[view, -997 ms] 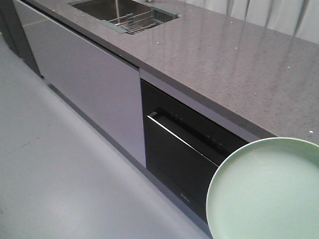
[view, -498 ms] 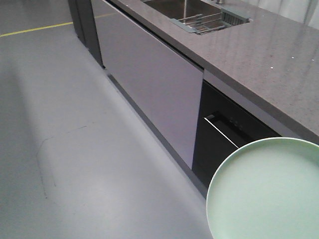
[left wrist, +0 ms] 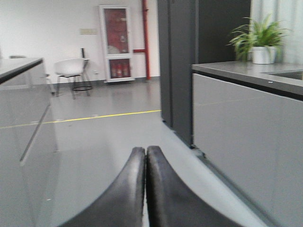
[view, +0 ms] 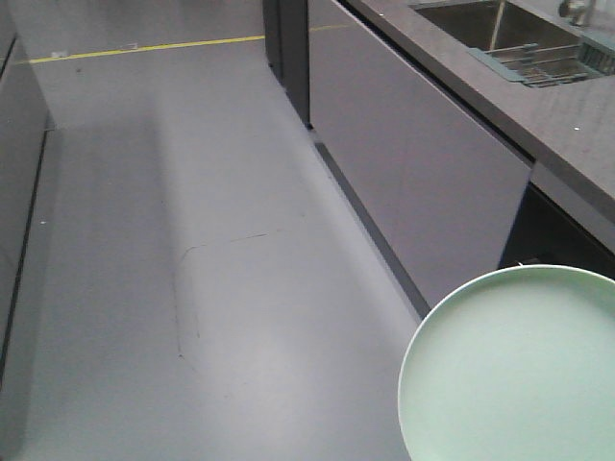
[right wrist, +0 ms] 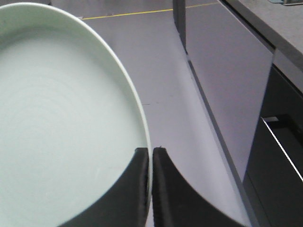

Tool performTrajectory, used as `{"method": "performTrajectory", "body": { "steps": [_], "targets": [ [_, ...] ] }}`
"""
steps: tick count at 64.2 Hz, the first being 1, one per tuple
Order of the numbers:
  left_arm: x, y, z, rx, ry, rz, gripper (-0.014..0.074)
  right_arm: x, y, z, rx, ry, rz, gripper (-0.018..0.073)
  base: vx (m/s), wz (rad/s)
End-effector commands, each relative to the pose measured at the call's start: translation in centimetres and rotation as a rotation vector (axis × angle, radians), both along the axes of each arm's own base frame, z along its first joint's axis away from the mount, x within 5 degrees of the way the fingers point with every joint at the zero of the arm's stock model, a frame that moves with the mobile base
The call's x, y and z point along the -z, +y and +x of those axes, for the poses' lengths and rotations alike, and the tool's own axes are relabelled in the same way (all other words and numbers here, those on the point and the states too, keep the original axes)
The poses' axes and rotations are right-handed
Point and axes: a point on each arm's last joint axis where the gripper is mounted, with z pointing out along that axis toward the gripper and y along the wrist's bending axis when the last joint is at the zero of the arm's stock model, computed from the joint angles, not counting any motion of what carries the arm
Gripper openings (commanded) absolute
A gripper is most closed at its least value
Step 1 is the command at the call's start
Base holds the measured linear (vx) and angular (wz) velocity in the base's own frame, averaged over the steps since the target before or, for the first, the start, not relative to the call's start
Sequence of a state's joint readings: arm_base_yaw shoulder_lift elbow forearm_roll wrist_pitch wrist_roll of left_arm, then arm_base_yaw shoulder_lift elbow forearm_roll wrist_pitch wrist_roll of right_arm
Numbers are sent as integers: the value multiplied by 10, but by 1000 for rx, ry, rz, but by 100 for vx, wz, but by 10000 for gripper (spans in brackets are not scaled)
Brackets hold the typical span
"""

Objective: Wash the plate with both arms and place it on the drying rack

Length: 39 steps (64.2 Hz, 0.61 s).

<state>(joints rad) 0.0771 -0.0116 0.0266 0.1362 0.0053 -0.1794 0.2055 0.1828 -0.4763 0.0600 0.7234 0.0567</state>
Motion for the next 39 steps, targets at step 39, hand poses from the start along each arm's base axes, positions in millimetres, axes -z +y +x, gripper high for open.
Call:
{"method": "performTrajectory", "body": {
  "steps": [39],
  "targets": [
    [-2,-1,-1,9,-71,0,-6,-14,0,2,9,-90,17,-5,12,51]
  ]
}}
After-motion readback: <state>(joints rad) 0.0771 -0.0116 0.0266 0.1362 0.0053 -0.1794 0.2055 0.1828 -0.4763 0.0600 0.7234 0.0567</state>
